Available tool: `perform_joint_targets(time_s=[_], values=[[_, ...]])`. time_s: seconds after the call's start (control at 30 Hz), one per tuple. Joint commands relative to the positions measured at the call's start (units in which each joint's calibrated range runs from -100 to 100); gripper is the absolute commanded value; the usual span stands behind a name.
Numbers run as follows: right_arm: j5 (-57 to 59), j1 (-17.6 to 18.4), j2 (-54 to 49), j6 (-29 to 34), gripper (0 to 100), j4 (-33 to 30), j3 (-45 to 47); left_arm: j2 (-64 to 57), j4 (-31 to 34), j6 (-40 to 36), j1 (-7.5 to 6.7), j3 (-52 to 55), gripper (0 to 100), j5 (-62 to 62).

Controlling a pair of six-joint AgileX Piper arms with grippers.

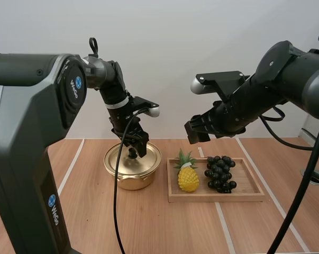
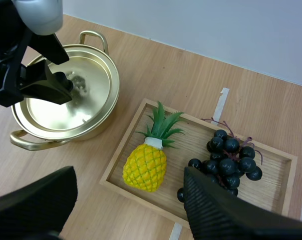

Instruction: Open the pot, put the pineapple inside, and close it

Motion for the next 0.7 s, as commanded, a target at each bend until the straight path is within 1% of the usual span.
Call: perform_joint_targets(time_s=[0.0, 0.5, 0.53, 0.6, 0.63, 0.67], values=[[-1.03, 0.04, -0.36, -0.85, 100, 0.23, -0.54, 0.09, 2.33, -0.85, -0.18, -0.51, 100, 0.13], [-1.03, 0.04, -0.36, -0.85, 100, 0.23, -0.54, 2.6, 2.04, -0.98, -0.18, -0.39, 100, 0.13], [-1.03, 0.04, -0.36, -0.85, 100, 0.23, -0.54, 2.73, 2.16, -0.98, -0.18, -0.39, 82, 0.13], [-1.03, 0.04, -0.36, -1.19, 100, 0.23, -0.54, 2.73, 2.51, -1.76, -0.18, -0.39, 36, 0.13], [-1.03, 0.04, -0.36, -1.19, 100, 0.23, -0.54, 2.61, 2.97, -2.81, -0.18, -0.39, 6, 0.13], [-1.03, 0.04, -0.36, -1.19, 100, 0.23, -0.54, 2.49, 3.55, -3.27, -0.18, -0.39, 1, 0.13]])
